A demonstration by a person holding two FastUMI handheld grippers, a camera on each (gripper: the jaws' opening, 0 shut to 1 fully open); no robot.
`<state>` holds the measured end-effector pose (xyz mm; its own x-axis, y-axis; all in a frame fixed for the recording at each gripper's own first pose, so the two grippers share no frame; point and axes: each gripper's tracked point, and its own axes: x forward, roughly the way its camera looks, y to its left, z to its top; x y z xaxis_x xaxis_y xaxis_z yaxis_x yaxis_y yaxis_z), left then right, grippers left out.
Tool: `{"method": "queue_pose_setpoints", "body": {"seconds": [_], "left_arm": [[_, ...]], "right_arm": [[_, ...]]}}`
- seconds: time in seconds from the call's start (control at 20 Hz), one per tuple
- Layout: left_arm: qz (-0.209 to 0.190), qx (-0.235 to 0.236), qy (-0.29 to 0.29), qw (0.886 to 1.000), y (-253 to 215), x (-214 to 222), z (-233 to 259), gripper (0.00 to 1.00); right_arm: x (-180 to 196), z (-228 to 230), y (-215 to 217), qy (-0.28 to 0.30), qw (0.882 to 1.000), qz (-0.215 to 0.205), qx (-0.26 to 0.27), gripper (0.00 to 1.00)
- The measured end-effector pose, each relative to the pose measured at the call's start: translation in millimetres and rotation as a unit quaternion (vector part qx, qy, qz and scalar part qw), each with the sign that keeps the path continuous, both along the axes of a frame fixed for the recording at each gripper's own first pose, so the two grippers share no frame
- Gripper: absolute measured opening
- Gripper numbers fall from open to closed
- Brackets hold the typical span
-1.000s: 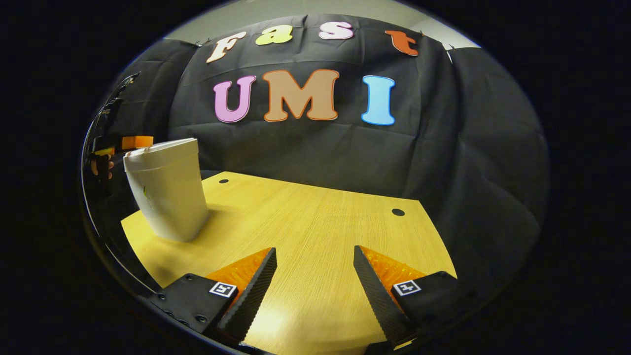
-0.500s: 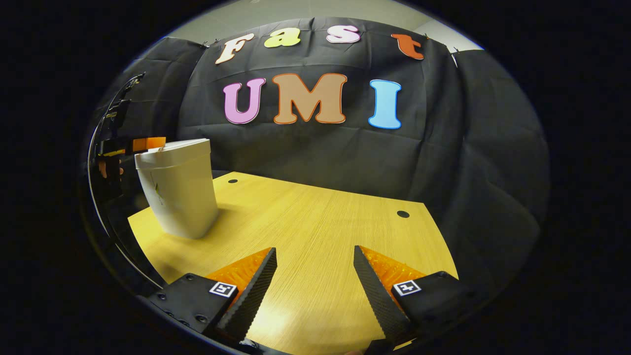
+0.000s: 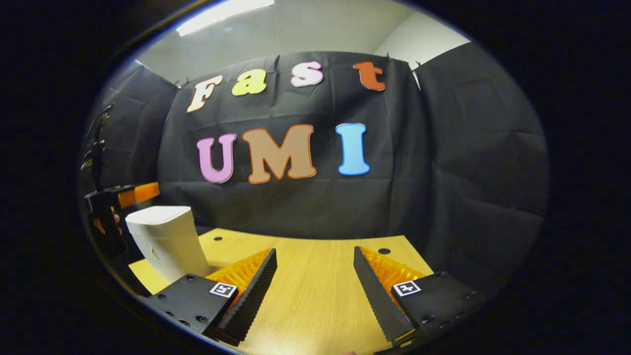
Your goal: Press the lid of the desktop garbage bin to open it, pick up the crumpled paper on the desktop and throw it into the bin, then pick up the pop can on the desktop and drop it into the bin, and finally close the garbage bin lid.
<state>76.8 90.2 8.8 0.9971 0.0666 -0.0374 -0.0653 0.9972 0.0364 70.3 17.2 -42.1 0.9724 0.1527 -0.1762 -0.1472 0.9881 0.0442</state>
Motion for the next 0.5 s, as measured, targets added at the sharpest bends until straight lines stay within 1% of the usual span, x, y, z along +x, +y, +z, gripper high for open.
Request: {"method": "queue_pose_setpoints", "body": {"seconds": [0.1,0.25,0.3,0.35,0.5], "left_arm": [[-0.03,0.005,-0.011,0.999,-33.5,-1.6,2.6,0.92],[-0.07,0.006,-0.006,0.998,-73.8,-10.4,-9.7,0.93],[-0.079,0.0,-0.002,0.997,-83.9,-13.4,-14.6,0.94],[-0.087,-0.006,0.002,0.996,-93.9,-14.7,-18.9,0.93],[-0.098,-0.022,0.014,0.995,-112.5,-19.7,-33.7,0.93]], "right_arm": [[-1.6,10.3,-4.1,-0.012,1.0,-0.008,0.01,0.97],[-4.3,18.5,-14.6,-0.021,0.999,-0.023,0.021,0.98],[-4.8,21.7,-19.0,-0.026,0.999,-0.029,0.025,0.98],[-5.7,23.9,-22.0,-0.029,0.999,-0.034,0.029,0.98],[-9.0,29.3,-28.1,-0.037,0.998,-0.046,0.036,0.97]]}}
